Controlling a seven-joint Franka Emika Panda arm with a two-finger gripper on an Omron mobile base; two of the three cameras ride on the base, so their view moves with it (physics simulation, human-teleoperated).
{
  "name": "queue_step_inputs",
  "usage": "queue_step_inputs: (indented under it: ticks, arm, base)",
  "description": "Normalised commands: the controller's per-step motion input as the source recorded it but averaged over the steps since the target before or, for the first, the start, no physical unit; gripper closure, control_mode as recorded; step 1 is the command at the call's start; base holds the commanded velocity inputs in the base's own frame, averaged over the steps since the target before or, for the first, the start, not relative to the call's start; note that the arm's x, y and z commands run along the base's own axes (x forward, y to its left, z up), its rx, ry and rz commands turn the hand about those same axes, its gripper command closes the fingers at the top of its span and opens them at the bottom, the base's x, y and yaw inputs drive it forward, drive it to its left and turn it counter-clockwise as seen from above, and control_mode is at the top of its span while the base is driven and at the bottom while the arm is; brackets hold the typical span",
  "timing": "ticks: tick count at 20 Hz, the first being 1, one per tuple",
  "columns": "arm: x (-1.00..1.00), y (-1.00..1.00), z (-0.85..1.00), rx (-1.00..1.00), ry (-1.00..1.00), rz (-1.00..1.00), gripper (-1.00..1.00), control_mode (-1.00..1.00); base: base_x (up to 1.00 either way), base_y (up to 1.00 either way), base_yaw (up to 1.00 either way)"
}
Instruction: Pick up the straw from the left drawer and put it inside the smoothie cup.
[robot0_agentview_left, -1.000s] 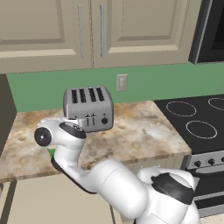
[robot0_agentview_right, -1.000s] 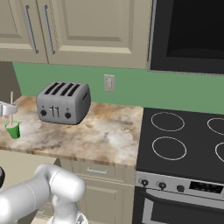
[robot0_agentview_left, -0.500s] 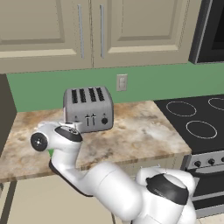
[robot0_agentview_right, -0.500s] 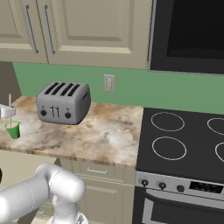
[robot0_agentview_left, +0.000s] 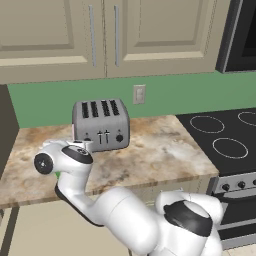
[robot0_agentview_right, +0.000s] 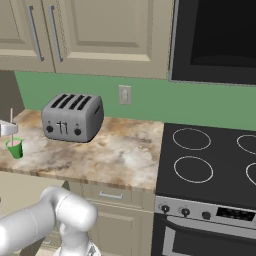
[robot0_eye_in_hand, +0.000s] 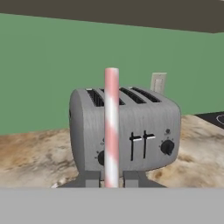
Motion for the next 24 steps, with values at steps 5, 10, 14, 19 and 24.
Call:
queue_step_inputs:
  ticks: [5,10,14,19,24]
  arm:
    - [0.06,0.0,0.0,0.0,0.0,0.0,1.0,-1.0]
    - [0.17,0.0,-0.02,0.0,-0.02,0.0,1.0,-1.0]
    - [0.13,0.02,-0.05,0.0,-0.04,0.0,1.0,-1.0]
    - [0.02,0.03,-0.04,0.0,-0.01,0.0,1.0,-1.0]
    - [0.0,0.06,-0.04,0.0,-0.02,0.0,1.0,-1.0]
  base:
    - [0.0,0.0,0.0]
    - [0.0,0.0,0.0]
    - [0.0,0.0,0.0]
    - [0.0,0.0,0.0]
    - [0.0,0.0,0.0]
